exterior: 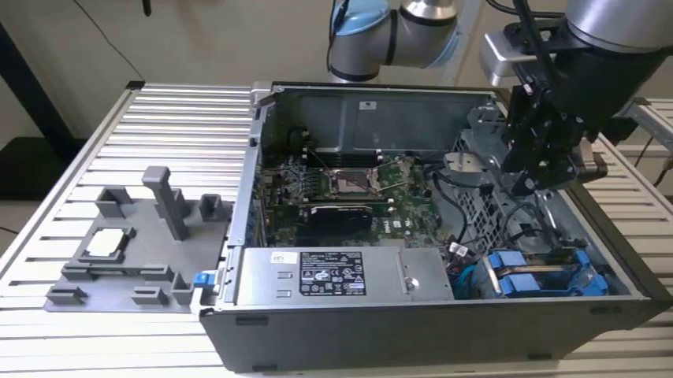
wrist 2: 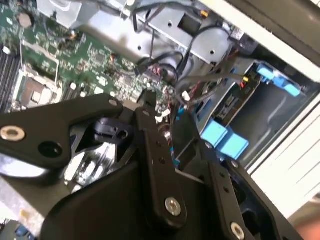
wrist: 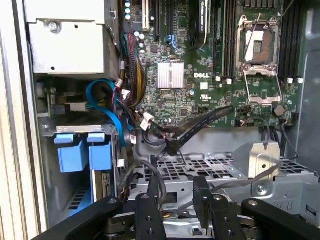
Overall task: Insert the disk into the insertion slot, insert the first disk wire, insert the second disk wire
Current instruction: 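Insert the second disk wire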
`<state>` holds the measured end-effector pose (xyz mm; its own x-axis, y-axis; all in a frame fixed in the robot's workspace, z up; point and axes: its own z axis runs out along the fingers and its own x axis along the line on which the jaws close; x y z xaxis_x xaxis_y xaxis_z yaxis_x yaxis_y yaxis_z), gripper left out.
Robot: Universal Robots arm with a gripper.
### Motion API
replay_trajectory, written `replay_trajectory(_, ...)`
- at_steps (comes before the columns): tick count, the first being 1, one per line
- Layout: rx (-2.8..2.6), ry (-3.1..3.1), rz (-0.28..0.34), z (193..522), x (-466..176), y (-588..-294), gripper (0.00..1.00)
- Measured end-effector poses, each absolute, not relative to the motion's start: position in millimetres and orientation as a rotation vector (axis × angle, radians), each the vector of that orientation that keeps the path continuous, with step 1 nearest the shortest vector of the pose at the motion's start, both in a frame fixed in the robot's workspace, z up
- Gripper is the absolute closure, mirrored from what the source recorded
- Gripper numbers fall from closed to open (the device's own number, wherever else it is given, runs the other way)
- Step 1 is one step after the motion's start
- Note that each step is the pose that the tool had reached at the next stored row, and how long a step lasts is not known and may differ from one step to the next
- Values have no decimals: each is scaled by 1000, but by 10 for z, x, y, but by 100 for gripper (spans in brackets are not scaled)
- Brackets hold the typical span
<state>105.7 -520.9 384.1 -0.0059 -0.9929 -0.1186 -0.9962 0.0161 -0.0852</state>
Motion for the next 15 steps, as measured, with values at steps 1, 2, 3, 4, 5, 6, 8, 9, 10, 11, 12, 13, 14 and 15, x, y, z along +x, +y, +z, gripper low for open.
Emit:
replay_trajectory(1,-2123,2128,23,3840,1050,-5207,59)
replay_trajectory(2,-2139,2123,14,3840,1047,-5206,59)
replay_trajectory(3,-2154,2116,9,3838,1043,-5204,59)
replay_trajectory(4,-2162,2110,8,3837,1036,-5201,59)
replay_trajectory(5,-2167,2107,7,3836,1024,-5193,59)
replay_trajectory(6,-2170,2105,6,3837,1010,-5182,59)
replay_trajectory(8,-2174,2106,4,3835,971,-5154,59)
replay_trajectory(9,-2180,2111,1,3834,957,-5147,59)
replay_trajectory(10,-2186,2116,-5,3834,945,-5139,59)
replay_trajectory(11,-2191,2121,-11,3833,934,-5131,59)
replay_trajectory(12,-2195,2124,-16,3831,923,-5123,59)
replay_trajectory(13,-2197,2126,-19,3828,911,-5113,59)
replay_trajectory(14,-2199,2128,-23,3824,897,-5102,59)
replay_trajectory(15,-2201,2129,-26,3819,881,-5089,59)
